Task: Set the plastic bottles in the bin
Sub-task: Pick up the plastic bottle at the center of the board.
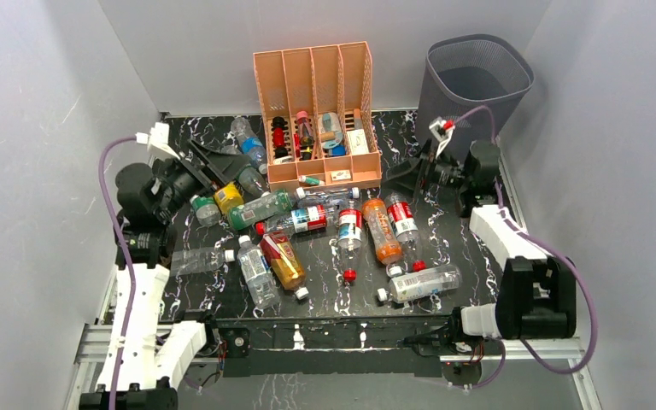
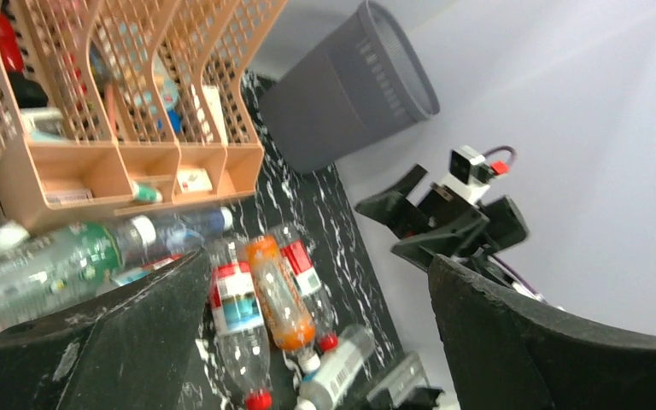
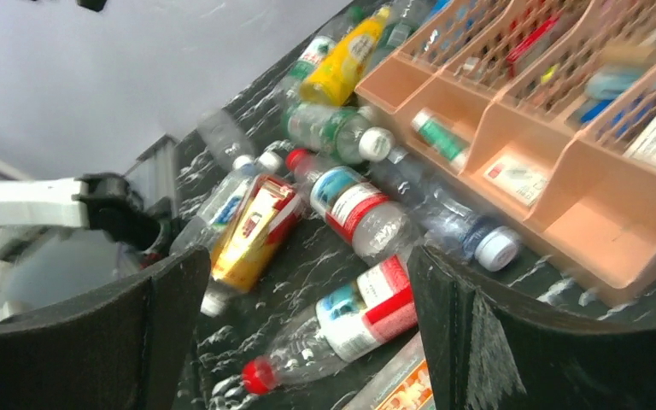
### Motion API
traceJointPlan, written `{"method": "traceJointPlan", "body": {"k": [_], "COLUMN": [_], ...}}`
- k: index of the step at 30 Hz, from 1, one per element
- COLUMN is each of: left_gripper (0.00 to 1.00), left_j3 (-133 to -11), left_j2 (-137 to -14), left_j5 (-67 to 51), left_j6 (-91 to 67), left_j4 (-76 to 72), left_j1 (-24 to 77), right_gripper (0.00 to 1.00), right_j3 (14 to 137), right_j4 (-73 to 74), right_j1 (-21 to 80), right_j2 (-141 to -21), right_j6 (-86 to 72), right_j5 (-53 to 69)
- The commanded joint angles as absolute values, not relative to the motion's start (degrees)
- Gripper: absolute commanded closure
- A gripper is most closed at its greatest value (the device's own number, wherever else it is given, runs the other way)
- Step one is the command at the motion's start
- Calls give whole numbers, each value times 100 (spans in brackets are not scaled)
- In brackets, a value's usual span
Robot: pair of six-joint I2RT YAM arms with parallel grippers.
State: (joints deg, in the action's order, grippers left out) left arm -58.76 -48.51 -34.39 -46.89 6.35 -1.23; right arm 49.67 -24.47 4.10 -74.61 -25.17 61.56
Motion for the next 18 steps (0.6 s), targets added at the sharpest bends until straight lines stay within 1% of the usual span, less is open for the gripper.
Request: {"method": "traceJointPlan", "body": {"k": [1, 2, 3, 4, 5, 6, 8, 11, 13, 15, 18], "left_gripper": [2, 2, 2, 2, 2, 2, 2, 2, 2, 2, 2], "left_j3": [-4878, -4694, -4581, -4501, -4458, -4495, -4749, -4936, -4990, -4974, -4867], "left_j2": [-4675, -4871, -5062, -5227, -5299, -5274, -5220, -5299, -5384, -5356, -5378], "left_j5": [-4317, -4622, -4895, -5081, -5132, -5076, -4720, -4553, -4484, -4119, -3447], "left_j6": [-5599, -5799, -5906, -5923, -5826, -5582, -4838, -4371, -4220, -4031, -3910], "left_j4": [-783, -1167, -1513, -1715, -1740, -1446, -521, 28, 292, 518, 640], "left_j1": [-114, -107, -109, -112, -114, -111, -94, -76, 67, 432, 1291], "right_gripper": [2, 2, 2, 2, 2, 2, 2, 2, 2, 2, 2], "right_j3": [4347, 4358, 4456, 4669, 4960, 5235, 5574, 5801, 5693, 5622, 5645], "right_j4": [-5391, -4896, -4156, -2897, -1134, -245, 901, 1884, 2003, 2123, 2465], "right_j1": [338, 341, 336, 338, 345, 380, 449, 550, 646, 792, 1101], "right_j2": [-7614, -7552, -7471, -7373, -7315, -7283, -7220, -6974, -6713, -6505, -6301], "right_j6": [-4667, -7428, -6875, -5924, -4960, -4210, -3359, -2662, -2622, -2621, -2487], "right_j5": [6896, 6918, 6856, 6647, 6371, 6051, 5490, 4471, 4014, 3578, 2734]}}
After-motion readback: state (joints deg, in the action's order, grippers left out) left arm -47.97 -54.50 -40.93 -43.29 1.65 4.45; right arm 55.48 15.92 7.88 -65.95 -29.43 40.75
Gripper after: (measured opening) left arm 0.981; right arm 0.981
